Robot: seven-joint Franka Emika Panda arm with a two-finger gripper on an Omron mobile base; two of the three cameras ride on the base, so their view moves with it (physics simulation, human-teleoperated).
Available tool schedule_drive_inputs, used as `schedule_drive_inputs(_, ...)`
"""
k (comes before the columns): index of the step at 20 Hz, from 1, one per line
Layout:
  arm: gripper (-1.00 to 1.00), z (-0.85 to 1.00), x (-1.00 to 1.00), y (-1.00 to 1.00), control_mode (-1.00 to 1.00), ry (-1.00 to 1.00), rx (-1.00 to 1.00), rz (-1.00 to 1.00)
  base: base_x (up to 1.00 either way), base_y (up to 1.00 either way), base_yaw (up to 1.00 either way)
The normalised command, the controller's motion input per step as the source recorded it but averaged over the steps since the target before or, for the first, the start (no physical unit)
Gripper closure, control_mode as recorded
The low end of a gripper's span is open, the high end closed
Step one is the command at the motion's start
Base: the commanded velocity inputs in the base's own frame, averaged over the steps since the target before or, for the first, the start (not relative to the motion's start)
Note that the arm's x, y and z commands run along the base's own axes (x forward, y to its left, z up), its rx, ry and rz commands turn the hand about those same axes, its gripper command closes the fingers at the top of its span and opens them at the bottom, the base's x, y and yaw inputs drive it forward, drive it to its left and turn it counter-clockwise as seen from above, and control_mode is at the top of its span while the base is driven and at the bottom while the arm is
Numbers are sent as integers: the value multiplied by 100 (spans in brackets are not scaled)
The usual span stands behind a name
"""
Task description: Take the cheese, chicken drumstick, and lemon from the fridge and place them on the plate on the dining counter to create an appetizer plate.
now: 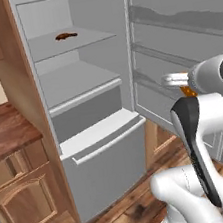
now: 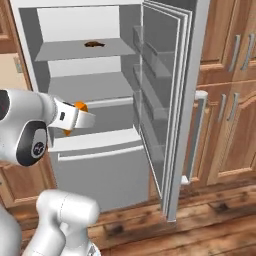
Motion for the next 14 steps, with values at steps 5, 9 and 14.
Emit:
schedule_drive_inputs(5,100,0,0,0,100,0,0,0,-100,14,-51)
schedule_drive_inputs(9,100,0,0,0,100,0,0,0,-100,0,-63)
schedule_drive_inputs(14,100,0,0,0,100,0,0,0,-67,-35,-67)
